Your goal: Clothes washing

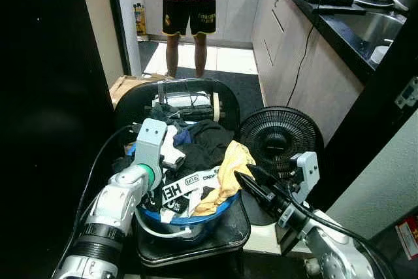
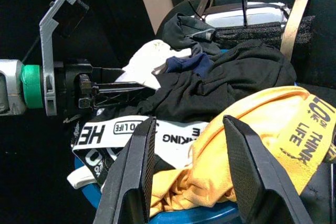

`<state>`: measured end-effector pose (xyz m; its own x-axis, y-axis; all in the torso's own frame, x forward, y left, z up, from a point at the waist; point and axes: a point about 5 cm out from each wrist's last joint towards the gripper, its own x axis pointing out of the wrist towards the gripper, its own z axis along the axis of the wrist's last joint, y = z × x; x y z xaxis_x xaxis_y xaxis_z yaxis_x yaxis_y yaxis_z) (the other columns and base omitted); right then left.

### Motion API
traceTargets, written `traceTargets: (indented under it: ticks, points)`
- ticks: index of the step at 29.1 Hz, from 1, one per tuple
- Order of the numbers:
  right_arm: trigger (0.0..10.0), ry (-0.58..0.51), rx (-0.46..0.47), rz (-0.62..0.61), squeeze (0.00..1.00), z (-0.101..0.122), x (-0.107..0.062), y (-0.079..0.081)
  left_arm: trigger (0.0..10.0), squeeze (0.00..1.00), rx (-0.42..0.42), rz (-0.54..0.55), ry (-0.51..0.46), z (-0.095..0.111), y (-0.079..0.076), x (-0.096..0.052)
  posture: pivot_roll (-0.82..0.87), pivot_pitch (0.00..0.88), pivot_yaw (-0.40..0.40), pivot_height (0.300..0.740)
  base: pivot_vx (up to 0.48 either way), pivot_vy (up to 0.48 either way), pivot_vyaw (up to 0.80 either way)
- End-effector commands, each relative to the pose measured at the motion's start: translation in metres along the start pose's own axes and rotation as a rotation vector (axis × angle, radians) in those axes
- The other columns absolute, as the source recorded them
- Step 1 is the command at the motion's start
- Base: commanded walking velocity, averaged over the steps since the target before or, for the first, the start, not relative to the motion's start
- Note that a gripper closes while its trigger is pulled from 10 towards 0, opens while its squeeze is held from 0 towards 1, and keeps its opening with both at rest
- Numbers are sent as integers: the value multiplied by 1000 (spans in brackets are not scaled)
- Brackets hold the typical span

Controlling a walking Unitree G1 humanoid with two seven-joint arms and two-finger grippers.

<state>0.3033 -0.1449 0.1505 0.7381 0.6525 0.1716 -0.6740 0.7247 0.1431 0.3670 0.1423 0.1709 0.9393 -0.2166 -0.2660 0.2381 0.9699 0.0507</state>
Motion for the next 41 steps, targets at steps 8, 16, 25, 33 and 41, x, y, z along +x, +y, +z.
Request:
traceTargets:
  ticks: [8, 16, 25, 33, 41]
  points:
    - [10000, 20, -13, 10, 0, 1, -2, -1, 10000, 0, -106, -18, -375, 51, 4, -10, -7, 120, -13, 740, 0, 0, 0]
    - [10000, 28, -33, 18, 0, 2, -4, -1, 10000, 0, 19, 3, -362, 63, 6, -17, -28, 93, 5, 740, 0, 0, 0]
    - [10000, 31, -44, 6, 0, 2, -12, -2, 10000, 0, -59, 15, -255, 29, 13, -47, -32, 87, 6, 740, 0, 0, 0]
    - [10000, 42, -49, 20, 0, 1, -12, -1, 10000, 0, -103, 39, -146, 0, 22, -61, -27, 92, 1, 740, 0, 0, 0]
    - [10000, 43, -50, 29, 0, 2, -9, -1, 10000, 0, -116, 62, -29, -32, 27, -77, -21, 95, -6, 740, 0, 0, 0]
